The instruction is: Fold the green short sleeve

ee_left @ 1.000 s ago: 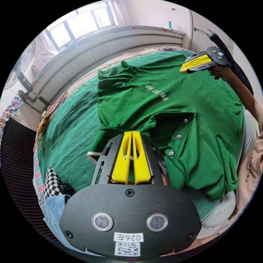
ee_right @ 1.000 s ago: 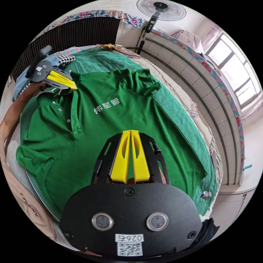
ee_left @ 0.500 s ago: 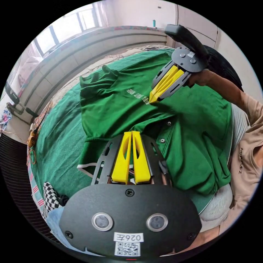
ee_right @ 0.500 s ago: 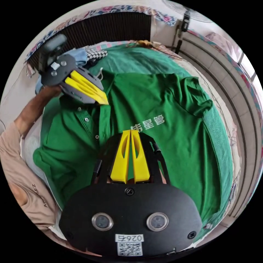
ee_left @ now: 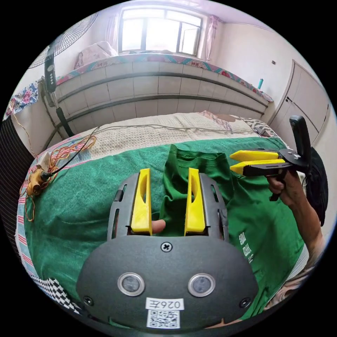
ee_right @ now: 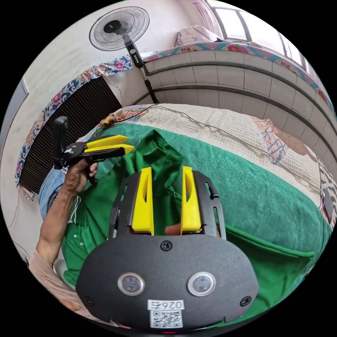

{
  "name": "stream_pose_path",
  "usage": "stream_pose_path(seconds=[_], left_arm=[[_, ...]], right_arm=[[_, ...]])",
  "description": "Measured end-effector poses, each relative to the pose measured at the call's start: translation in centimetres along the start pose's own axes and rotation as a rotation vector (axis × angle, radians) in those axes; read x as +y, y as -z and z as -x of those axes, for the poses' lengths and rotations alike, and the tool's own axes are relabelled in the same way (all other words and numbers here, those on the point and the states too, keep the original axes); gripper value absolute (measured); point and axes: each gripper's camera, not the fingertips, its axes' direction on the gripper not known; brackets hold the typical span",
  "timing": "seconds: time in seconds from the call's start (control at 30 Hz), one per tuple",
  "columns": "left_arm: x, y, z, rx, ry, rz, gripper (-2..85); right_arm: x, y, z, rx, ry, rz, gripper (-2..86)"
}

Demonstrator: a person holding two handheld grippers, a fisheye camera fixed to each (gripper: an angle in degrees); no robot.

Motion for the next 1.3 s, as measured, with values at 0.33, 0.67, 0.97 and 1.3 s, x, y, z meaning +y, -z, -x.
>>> stream_pose_path(seconds=[0.33, 0.67, 0.97, 1.3], left_arm=[[-2.0, -1.4, 3.1, 0.117, 0.007, -0.070, 0.7], [4.6, 7.6, 2.9, 0.534, -0.396, -0.264, -0.4], [11.9, 8.1, 0.3, 0.374, -0.567, 0.163, 6.0], [3.3, 6.3, 2.8, 0.371, -0.314, 0.040, -0.9]], right_arm=[[-1.1, -3.3, -4.8, 0.005, -0.089, -0.034, -0.9], [5.5, 4.1, 0.0, -0.096, 0.395, -0.248, -0.6], [13.3, 5.4, 4.5, -0.106, 0.690, 0.097, 0.8], [8.3, 2.0, 5.8, -0.037, 0.451, 0.113, -0.9]])
